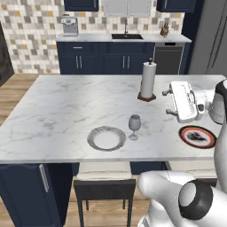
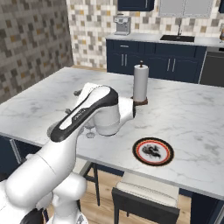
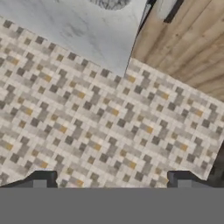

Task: Retrieve the wine glasses from the counter and place one next to each plate.

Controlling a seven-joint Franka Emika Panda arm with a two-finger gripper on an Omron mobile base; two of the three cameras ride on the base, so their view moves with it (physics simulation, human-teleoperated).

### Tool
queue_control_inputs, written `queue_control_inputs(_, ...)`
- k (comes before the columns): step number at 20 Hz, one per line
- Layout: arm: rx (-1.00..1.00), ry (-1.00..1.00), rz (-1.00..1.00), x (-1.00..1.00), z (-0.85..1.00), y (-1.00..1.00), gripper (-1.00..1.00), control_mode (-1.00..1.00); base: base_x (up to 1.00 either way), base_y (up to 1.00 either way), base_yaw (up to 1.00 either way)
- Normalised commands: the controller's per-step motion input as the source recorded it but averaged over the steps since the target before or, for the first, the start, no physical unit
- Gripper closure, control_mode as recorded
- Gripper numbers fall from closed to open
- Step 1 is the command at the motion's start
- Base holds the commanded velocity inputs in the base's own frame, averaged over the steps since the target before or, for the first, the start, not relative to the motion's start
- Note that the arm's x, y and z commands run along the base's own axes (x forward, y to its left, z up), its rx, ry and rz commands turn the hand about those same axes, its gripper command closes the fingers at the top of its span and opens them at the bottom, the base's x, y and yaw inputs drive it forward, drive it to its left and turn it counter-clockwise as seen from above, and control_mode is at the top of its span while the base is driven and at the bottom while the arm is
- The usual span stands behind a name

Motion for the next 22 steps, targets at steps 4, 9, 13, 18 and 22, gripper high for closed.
queue_control_inputs(4, 0.02, -0.19, 0.06, -0.58, 0.51, 0.15, -1.0, 1.0, -0.25, 0.06, 0.01)
queue_control_inputs(9, 0.0, 0.0, 0.0, 0.0, 0.0, 0.0, -1.0, 1.0, -1.0, 0.35, 0.03)
queue_control_inputs(13, 0.0, 0.0, 0.0, 0.0, 0.0, 0.0, -1.0, 1.0, -1.0, 0.82, 0.0)
queue_control_inputs(18, 0.0, 0.0, 0.0, 0.0, 0.0, 0.0, -1.0, 1.0, -0.49, 1.0, 0.0)
queue_control_inputs(22, 0.0, 0.0, 0.0, 0.0, 0.0, 0.0, -1.0, 1.0, 0.04, 1.0, -0.03)
